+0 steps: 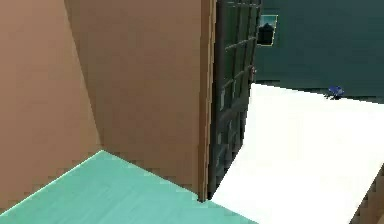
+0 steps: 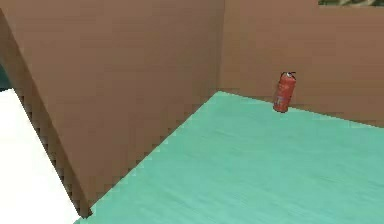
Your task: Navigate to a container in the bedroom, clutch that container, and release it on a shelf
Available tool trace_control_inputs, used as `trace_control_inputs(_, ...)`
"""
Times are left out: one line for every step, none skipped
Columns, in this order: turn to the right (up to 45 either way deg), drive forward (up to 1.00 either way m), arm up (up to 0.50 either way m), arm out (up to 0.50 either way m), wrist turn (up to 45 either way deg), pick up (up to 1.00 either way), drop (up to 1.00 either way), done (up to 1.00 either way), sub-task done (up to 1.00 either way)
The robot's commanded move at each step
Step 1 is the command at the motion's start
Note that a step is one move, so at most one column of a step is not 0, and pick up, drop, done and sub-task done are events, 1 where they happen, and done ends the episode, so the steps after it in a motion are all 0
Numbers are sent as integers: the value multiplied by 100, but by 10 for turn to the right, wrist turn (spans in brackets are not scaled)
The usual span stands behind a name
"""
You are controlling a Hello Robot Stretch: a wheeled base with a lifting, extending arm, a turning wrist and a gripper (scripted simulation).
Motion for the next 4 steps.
trace_control_inputs(300,0,0,0,0,0,0,0,0)
trace_control_inputs(0,100,0,0,0,0,0,0,0)
trace_control_inputs(0,35,0,0,0,0,0,0,0)
trace_control_inputs(210,0,0,0,0,0,0,0,0)
